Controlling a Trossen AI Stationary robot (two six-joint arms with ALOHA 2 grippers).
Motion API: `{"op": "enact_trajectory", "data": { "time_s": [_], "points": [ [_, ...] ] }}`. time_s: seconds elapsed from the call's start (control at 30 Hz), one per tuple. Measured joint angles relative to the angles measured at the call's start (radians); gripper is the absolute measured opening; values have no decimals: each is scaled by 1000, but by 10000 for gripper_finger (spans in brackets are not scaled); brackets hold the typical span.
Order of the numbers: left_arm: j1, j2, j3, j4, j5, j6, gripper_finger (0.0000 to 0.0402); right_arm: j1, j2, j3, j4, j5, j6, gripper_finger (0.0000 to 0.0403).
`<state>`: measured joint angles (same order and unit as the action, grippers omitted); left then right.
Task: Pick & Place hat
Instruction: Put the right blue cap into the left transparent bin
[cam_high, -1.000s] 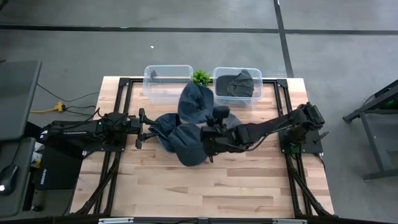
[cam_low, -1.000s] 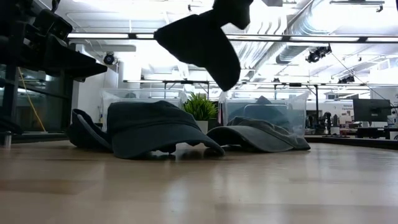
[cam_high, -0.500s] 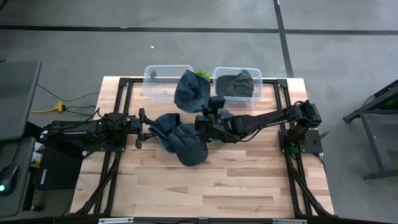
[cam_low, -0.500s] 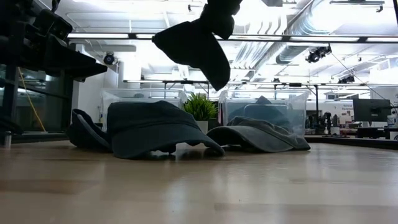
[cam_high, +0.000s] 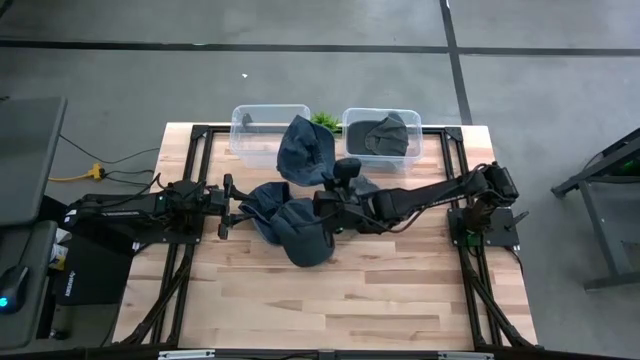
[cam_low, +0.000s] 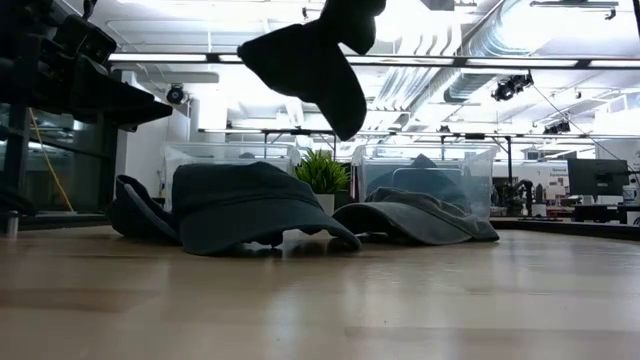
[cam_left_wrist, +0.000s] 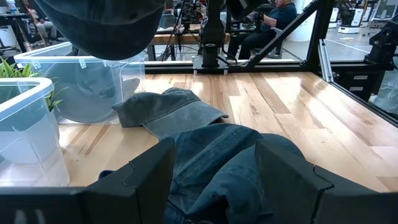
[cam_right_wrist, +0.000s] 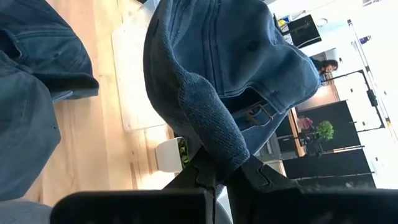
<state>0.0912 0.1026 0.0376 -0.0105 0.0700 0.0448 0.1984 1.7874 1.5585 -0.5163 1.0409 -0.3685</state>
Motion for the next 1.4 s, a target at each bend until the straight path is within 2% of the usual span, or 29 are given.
{"op": "enact_trajectory", "data": {
  "time_s": [0.13, 0.27, 0.8, 1.17, 1.23, 1.4],
  "points": [
    [0, 0, 0, 3, -5, 0, 221, 0, 0, 0, -1, -1, -2, 7],
    [0, 0, 0, 21, -77, -5, 221, 0, 0, 0, -1, -2, -7, 7],
    [0, 0, 0, 16, -78, -54, 221, 1, -1, 0, 3, -3, 1, 7],
    [0, 0, 0, 17, -133, -52, 221, 1, -1, -1, 7, -12, 1, 7],
    [0, 0, 4, 21, -164, -19, 221, 1, -1, -1, 7, -36, 1, 7],
    [0, 0, 51, 26, -219, 176, 221, 0, -1, -1, 14, -79, 1, 7]
  ]
}}
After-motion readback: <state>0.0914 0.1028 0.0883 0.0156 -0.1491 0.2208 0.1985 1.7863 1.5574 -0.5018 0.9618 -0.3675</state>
